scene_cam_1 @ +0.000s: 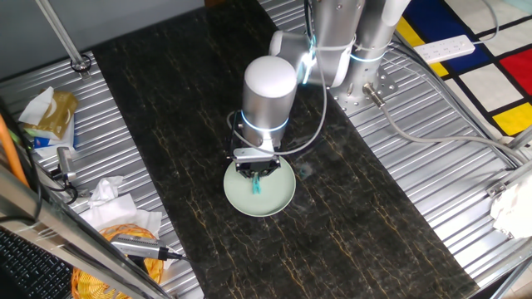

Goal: Use a clamp

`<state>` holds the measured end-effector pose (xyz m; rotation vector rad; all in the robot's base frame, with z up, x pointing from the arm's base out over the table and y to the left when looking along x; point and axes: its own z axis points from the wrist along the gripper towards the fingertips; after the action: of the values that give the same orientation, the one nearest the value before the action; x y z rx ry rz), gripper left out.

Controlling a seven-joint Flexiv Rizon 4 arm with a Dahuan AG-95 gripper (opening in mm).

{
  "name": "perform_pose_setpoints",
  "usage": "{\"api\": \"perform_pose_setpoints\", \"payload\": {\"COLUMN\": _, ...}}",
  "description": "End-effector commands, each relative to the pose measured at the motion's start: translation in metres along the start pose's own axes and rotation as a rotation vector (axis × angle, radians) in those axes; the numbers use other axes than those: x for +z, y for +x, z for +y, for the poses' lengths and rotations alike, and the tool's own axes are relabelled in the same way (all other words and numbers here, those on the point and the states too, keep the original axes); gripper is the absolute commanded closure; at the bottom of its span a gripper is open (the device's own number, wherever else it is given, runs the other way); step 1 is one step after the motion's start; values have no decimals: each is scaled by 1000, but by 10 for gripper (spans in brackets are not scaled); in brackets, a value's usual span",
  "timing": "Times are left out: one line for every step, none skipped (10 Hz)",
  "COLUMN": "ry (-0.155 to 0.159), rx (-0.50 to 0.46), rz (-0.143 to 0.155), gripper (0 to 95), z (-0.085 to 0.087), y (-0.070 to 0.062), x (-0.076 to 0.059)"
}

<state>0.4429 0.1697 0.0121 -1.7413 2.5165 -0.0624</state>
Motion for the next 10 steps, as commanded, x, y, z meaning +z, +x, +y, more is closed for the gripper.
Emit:
{"api": "perform_pose_setpoints", "payload": {"ry": 3, "rx": 19, "rz": 28, "gripper": 950, "z": 1, "y": 1, "x": -8}}
{"api": "perform_pose_setpoints", "payload": {"ry": 4, "rx": 21, "rz": 34, "gripper": 950, "z": 1, "y": 1, "x": -10}}
{"api": "perform_pose_setpoints", "payload": {"ry": 4, "rx": 23, "rz": 39, "gripper": 950, "z": 1, "y": 2, "x": -13}}
{"api": "perform_pose_setpoints", "payload": {"ry": 8, "rx": 30, "rz": 59, "gripper": 950, "z": 2, "y": 3, "x": -19}}
{"api": "perform_pose_setpoints", "payload": {"ry": 15, "rx": 30, "rz": 92, "gripper": 950, "z": 3, "y": 5, "x": -26}}
{"api": "perform_pose_setpoints", "payload": {"ry": 15, "rx": 30, "rz": 92, "gripper": 950, "z": 3, "y": 5, "x": -26}}
{"api": "perform_pose_setpoints", "payload": {"ry": 28, "rx": 16, "rz": 165, "gripper": 950, "z": 7, "y": 11, "x": -35}}
{"api": "perform_pose_setpoints", "payload": {"ry": 33, "rx": 19, "rz": 188, "gripper": 950, "z": 9, "y": 14, "x": -38}}
{"api": "perform_pose_setpoints", "payload": {"ry": 42, "rx": 27, "rz": 212, "gripper": 950, "z": 10, "y": 15, "x": -41}}
{"api": "perform_pose_setpoints", "payload": {"ry": 58, "rx": 38, "rz": 248, "gripper": 950, "z": 11, "y": 16, "x": -45}}
